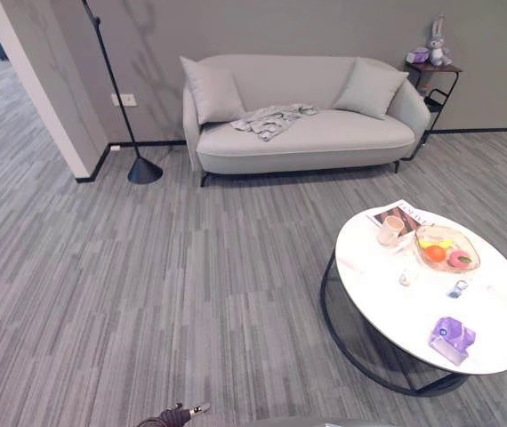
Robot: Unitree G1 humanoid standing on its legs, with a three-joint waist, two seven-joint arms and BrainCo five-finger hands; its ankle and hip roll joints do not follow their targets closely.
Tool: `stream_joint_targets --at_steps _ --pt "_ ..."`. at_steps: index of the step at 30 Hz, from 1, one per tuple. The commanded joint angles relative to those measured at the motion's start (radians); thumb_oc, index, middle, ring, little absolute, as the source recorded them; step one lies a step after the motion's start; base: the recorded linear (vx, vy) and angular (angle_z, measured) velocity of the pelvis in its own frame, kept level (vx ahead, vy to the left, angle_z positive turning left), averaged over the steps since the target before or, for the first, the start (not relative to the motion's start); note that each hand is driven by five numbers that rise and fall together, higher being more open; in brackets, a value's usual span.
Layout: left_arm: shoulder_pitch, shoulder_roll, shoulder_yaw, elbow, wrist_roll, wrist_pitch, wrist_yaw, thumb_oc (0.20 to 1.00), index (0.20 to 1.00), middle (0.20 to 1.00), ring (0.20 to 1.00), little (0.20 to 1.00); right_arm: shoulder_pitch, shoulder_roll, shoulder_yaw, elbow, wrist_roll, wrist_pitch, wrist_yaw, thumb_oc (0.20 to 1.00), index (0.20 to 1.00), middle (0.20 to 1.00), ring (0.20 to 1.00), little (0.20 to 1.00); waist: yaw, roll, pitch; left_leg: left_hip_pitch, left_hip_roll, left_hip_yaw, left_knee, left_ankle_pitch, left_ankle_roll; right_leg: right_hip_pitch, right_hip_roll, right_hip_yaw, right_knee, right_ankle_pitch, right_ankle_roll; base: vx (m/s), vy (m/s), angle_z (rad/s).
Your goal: Hang the clothes on the sofa on the clothes rack.
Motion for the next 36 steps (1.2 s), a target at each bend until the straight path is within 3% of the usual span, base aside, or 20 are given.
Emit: stream_joint_targets --at_steps 1,3,4,6,9,12,14,15,18,21,23,24,25,28,29,31,32,33,34,36 --pt "-0.049 -0.037 0.004 0.001 -0.008 -0.003 -0.006 1.000 1.000 1.000 1.000 1.000 -0.026 -0.058 -0.040 -0.051 0.044 -0.027 -0.015 1.000 1.000 1.000 1.000 1.000 0.037 0.025 0.139 -0.131 0.028 0.053 0.361 -0.001 0.058 0.053 -0.007 0.016 -0.003 0.062 0.005 -0.13 -0.285 0.64" --pt "-0.052 -0.031 0.008 0.011 -0.017 -0.007 -0.001 1.000 1.000 1.000 1.000 1.000 -0.037 -0.066 -0.032 -0.070 0.043 -0.024 -0.017 1.000 1.000 1.000 1.000 1.000 0.051 0.025 0.167 -0.194 0.021 0.053 0.455 -0.013 0.065 0.070 0.007 0.021 -0.001 0.061 0.002 0.12 -0.092 0.17" --pt "-0.050 -0.029 0.024 0.016 -0.029 -0.006 -0.010 1.000 1.000 1.000 1.000 1.000 -0.032 -0.066 -0.044 -0.078 0.041 -0.028 -0.015 1.000 1.000 1.000 1.000 1.000 0.074 0.027 0.171 -0.237 0.021 0.079 0.325 -0.015 0.061 0.101 0.027 0.028 -0.003 0.041 0.008 0.21 -0.051 -0.25" --pt "-0.045 -0.027 0.027 0.016 -0.026 -0.005 -0.012 1.000 1.000 1.000 1.000 1.000 -0.029 -0.067 -0.048 -0.076 0.043 -0.031 -0.015 1.000 1.000 1.000 1.000 1.000 0.082 0.023 0.173 -0.218 0.024 0.090 0.260 -0.010 0.056 0.114 0.027 0.032 -0.003 0.041 0.014 0.25 0.013 -0.37" --pt "-0.038 -0.024 0.035 0.005 -0.013 0.003 -0.025 1.000 1.000 1.000 1.000 1.000 -0.027 -0.065 -0.050 -0.087 0.042 -0.035 -0.010 1.000 1.000 1.000 1.000 1.000 0.112 0.030 0.181 -0.209 0.037 0.110 -0.083 0.059 0.034 0.161 0.039 0.037 -0.003 0.039 0.022 0.34 0.092 0.02" --pt "-0.041 -0.012 0.043 0.010 -0.002 0.002 -0.021 1.000 1.000 1.000 1.000 1.000 -0.043 -0.064 -0.052 -0.090 0.050 -0.039 -0.012 1.000 1.000 1.000 1.000 1.000 0.146 0.024 0.193 -0.273 0.045 0.115 -0.205 0.064 0.022 0.206 0.025 0.041 -0.003 0.028 0.020 0.39 0.185 0.27" --pt "-0.024 0.004 0.087 0.041 0.017 0.000 -0.020 1.000 1.000 1.000 1.000 1.000 -0.051 -0.049 -0.051 -0.070 0.032 -0.039 0.000 1.000 1.000 1.000 1.000 1.000 0.159 0.010 0.090 -0.187 0.046 0.116 -0.234 0.116 0.004 0.218 -0.003 0.071 -0.003 0.042 0.012 0.89 0.553 -0.56" --pt "-0.019 0.015 0.088 0.048 0.016 -0.007 -0.007 1.000 1.000 1.000 1.000 1.000 -0.053 -0.038 -0.038 -0.056 0.015 -0.036 0.006 1.000 1.000 1.000 1.000 1.000 0.167 -0.009 0.046 -0.146 0.010 0.116 -0.234 0.122 0.015 0.232 -0.043 0.076 0.028 0.070 0.005 0.71 0.460 -1.37" --pt "-0.023 0.023 0.079 0.044 0.020 -0.007 -0.007 1.000 1.000 1.000 1.000 1.000 -0.055 -0.038 -0.035 -0.044 0.015 -0.033 0.004 1.000 1.000 1.000 1.000 1.000 0.167 -0.010 0.038 -0.107 -0.009 0.126 -0.234 0.105 0.022 0.219 -0.062 0.070 0.110 0.068 0.007 0.37 0.273 -0.84" --pt "-0.030 0.026 0.068 0.039 0.015 -0.008 -0.004 1.000 1.000 1.000 1.000 1.000 -0.058 -0.053 -0.040 -0.041 0.016 -0.031 0.001 1.000 1.000 1.000 1.000 1.000 0.146 0.035 0.053 -0.017 -0.014 0.129 -0.234 0.072 0.027 0.150 -0.056 0.054 0.341 0.058 0.005 0.32 0.325 0.09" --pt "-0.034 0.026 0.068 0.036 0.006 -0.011 0.004 1.000 1.000 1.000 1.000 1.000 -0.059 -0.060 -0.041 -0.046 0.015 -0.030 0.001 1.000 1.000 1.000 1.000 1.000 0.118 0.083 0.087 0.067 0.011 0.132 -0.234 0.055 0.027 0.065 -0.036 0.034 0.525 0.047 -0.005 0.24 0.256 0.09" --pt "-0.034 0.026 0.068 0.036 0.006 -0.011 0.004 1.000 1.000 1.000 1.000 1.000 -0.059 -0.060 -0.041 -0.046 0.015 -0.030 0.001 1.000 1.000 1.000 1.000 1.000 0.119 0.081 0.090 0.070 0.009 0.134 -0.234 0.054 0.027 0.065 -0.038 0.036 0.531 0.044 -0.005 0.34 0.216 0.00" --pt "-0.033 0.030 0.069 0.038 -0.002 -0.015 0.012 1.000 1.000 1.000 1.000 1.000 -0.056 -0.061 -0.042 -0.049 0.014 -0.027 0.001 1.000 1.000 1.000 1.000 1.000 0.100 0.109 0.111 0.133 0.016 0.136 -0.234 0.049 0.028 -0.005 -0.045 0.012 0.566 0.038 -0.010 0.35 0.154 0.06" --pt "-0.029 0.032 0.073 0.023 -0.012 -0.020 0.014 1.000 1.000 1.000 1.000 1.000 -0.045 -0.073 -0.050 -0.047 0.010 -0.028 -0.001 1.000 1.000 1.000 1.000 1.000 0.072 0.111 0.129 0.189 -0.009 0.124 -0.234 0.035 0.034 -0.076 -0.046 -0.003 0.423 0.041 0.006 0.44 0.094 -0.16" --pt "-0.021 0.029 0.066 0.016 -0.014 -0.022 0.013 1.000 1.000 1.000 1.000 1.000 -0.038 -0.076 -0.053 -0.045 0.012 -0.025 -0.004 1.000 1.000 1.000 1.000 1.000 0.042 0.107 0.139 0.231 -0.030 0.106 -0.234 0.015 0.038 -0.120 -0.036 -0.015 0.224 0.043 0.010 0.55 0.043 0.00" --pt "-0.019 0.031 0.057 0.014 -0.014 -0.024 0.015 1.000 1.000 1.000 1.000 1.000 -0.033 -0.077 -0.053 -0.046 0.017 -0.023 -0.005 1.000 1.000 1.000 1.000 1.000 0.007 0.116 0.156 0.284 -0.032 0.090 -0.234 -0.013 0.048 -0.199 -0.010 -0.028 0.052 0.056 0.021 0.56 0.028 0.11" --pt "-0.023 0.037 0.050 0.021 -0.025 -0.027 0.020 1.000 1.000 1.000 1.000 1.000 -0.038 -0.075 -0.047 -0.048 0.017 -0.020 -0.001 1.000 1.000 1.000 1.000 1.000 -0.018 0.125 0.170 0.326 -0.025 0.081 -0.234 -0.024 0.047 -0.325 -0.003 -0.075 -0.003 0.045 0.033 0.43 0.017 0.20" --pt "-0.023 0.036 0.050 0.021 -0.025 -0.027 0.020 1.000 1.000 1.000 1.000 1.000 -0.038 -0.076 -0.047 -0.047 0.017 -0.020 0.000 1.000 1.000 1.000 1.000 1.000 -0.017 0.131 0.170 0.328 -0.018 0.082 -0.234 -0.028 0.046 -0.323 0.003 -0.077 -0.003 0.042 0.032 0.53 -0.006 0.33" --pt "-0.024 0.037 0.053 0.035 -0.037 -0.030 0.021 1.000 1.000 1.000 1.000 1.000 -0.047 -0.079 -0.038 -0.039 0.008 -0.018 0.007 1.000 1.000 1.000 1.000 1.000 -0.036 0.138 0.179 0.364 -0.003 0.091 -0.234 -0.036 0.033 -0.374 0.008 -0.128 -0.003 0.030 0.040 0.46 -0.053 0.57" --pt "-0.026 0.028 0.039 0.043 -0.028 -0.028 0.018 1.000 1.000 1.000 1.000 1.000 -0.037 -0.087 -0.032 -0.027 0.000 -0.020 0.008 1.000 1.000 1.000 1.000 1.000 -0.044 0.131 0.157 0.385 -0.001 0.084 -0.234 -0.037 0.036 -0.338 0.022 -0.143 -0.003 0.035 0.038 0.53 -0.122 0.64"
